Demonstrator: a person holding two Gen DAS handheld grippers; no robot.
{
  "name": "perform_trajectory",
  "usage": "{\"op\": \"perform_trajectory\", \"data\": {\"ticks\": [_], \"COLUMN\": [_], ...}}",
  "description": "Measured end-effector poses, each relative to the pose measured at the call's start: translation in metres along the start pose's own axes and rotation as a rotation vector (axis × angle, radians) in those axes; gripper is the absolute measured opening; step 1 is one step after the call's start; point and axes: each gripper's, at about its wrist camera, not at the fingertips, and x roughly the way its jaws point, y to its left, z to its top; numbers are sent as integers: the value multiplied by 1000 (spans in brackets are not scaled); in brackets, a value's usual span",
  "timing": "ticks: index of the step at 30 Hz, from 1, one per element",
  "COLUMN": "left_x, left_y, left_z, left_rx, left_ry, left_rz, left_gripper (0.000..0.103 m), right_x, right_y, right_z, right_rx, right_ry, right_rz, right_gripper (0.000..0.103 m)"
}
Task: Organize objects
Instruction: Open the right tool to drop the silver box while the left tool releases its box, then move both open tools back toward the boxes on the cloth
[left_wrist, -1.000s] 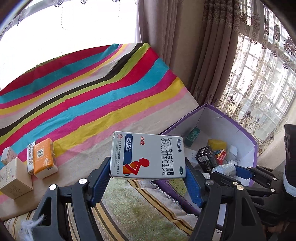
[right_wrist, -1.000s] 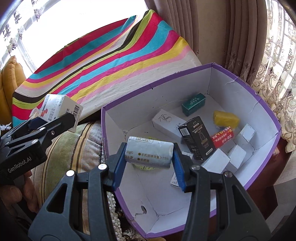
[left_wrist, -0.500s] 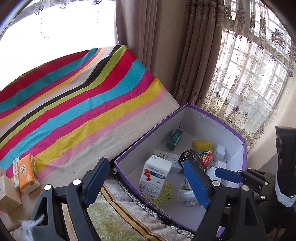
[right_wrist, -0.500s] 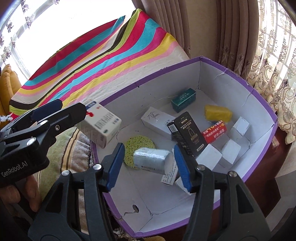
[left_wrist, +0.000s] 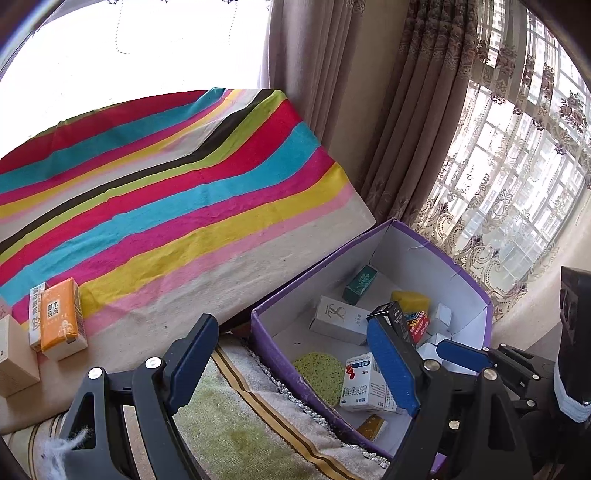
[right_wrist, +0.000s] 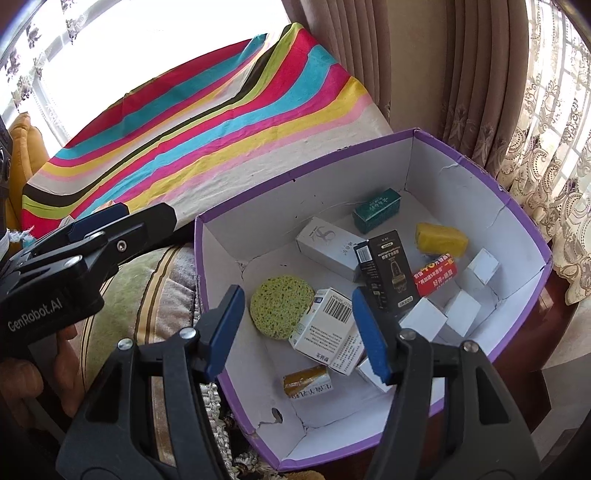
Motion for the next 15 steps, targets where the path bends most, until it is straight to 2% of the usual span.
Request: {"op": "perform_trajectory", "data": {"ticks": [5, 15], "left_x": [-7, -30], "left_y": [13, 50], "left_z": [-4, -21], "left_rx": [-40, -137], "left_ry": [-8, -29], "left_rz": [8, 61], "left_gripper": [84, 84], "right_x": [-5, -11], "right_y": [8, 35], "right_z": [2, 1], "right_rx": [-7, -54], "right_ry": [-4, -7], "right_rz": [8, 60], "right_gripper": [65, 73]}}
